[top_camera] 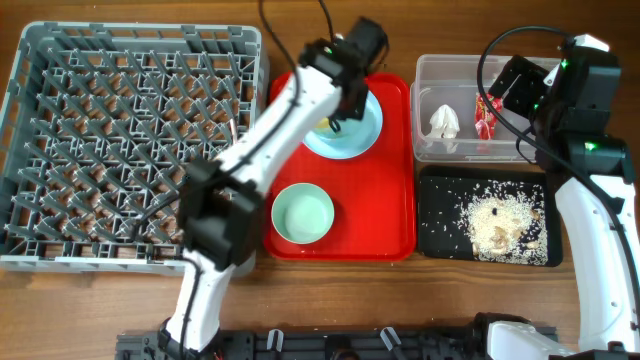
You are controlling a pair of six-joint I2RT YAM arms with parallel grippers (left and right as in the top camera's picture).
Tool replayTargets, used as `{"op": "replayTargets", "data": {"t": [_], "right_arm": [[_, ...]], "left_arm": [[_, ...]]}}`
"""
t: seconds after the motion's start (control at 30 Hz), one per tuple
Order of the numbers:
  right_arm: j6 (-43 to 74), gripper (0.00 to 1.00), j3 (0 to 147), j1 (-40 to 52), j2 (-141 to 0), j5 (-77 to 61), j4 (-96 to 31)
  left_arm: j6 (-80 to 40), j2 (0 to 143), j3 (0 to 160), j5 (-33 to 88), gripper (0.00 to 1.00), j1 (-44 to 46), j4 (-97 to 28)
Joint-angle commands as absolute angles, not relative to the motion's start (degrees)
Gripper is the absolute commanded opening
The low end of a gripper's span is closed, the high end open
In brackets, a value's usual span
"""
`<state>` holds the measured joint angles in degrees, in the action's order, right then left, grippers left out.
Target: Sort waste into correct bins and load items into the dishwasher rack
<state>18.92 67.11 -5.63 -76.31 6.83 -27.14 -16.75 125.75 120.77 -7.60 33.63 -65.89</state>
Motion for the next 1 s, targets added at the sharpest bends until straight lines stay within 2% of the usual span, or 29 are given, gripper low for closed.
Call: {"op": "replayTargets", "data": {"t": [0.0, 0.07, 0.13, 0.2, 0.27, 0.37, 0.47, 0.6, 0.8, 0.87, 0.97], "right_arm": [[18.0, 0.99, 67.2, -5.7, -76.6, 6.4, -27.0], [18.1, 1.00, 67.2, -5.7, -76.6, 6.4, -27.0], [18.1, 1.00, 67.2, -5.7, -76.6, 6.4, -27.0], [18.1, 1.00, 67.2, -5.7, -76.6, 6.4, -27.0], [18.1, 1.00, 67.2, -5.7, -76.6, 6.4, -27.0], [18.0, 1.00, 67.2, -5.7, -76.6, 6.4, -27.0], [18.0, 1.00, 67.2, -5.7, -76.6, 6.4, -27.0], [18.0, 1.00, 67.2, -5.7, -76.6, 6.4, -27.0], [18.0, 1.00, 67.2, -5.7, -76.6, 6.4, -27.0], [18.1, 1.00, 67.2, -5.7, -76.6, 6.4, -27.0], [18.1, 1.00, 67.2, -5.7, -76.6, 6.4, -27.0]], "left_arm": [[-16.5, 111.5, 124.9, 3.6, 0.04, 27.2, -66.5], [-12.9, 106.9, 124.9, 16.8, 0.05, 21.5, -67.4], [-10.4, 104.7, 124.9, 26.8, 0.13, 15.7, -68.7], [-7.2, 104.3, 124.8, 40.5, 0.04, 7.5, -70.9], [-2.3, 106.0, 124.8, 49.3, 0.04, 0.7, -74.4], [1.3, 109.3, 124.8, 53.5, 0.04, -5.0, -79.3], [6.3, 110.4, 124.8, 51.5, 0.04, -5.9, -85.3], [4.8, 109.8, 124.8, 42.2, 0.04, -2.1, -86.0], [-4.2, 109.8, 124.8, 16.0, 0.15, 10.3, -86.0], [-5.2, 110.1, 124.8, 8.6, 0.34, 15.8, -86.6], [-8.6, 111.7, 124.7, 5.0, 0.50, 22.1, -90.7]]}}
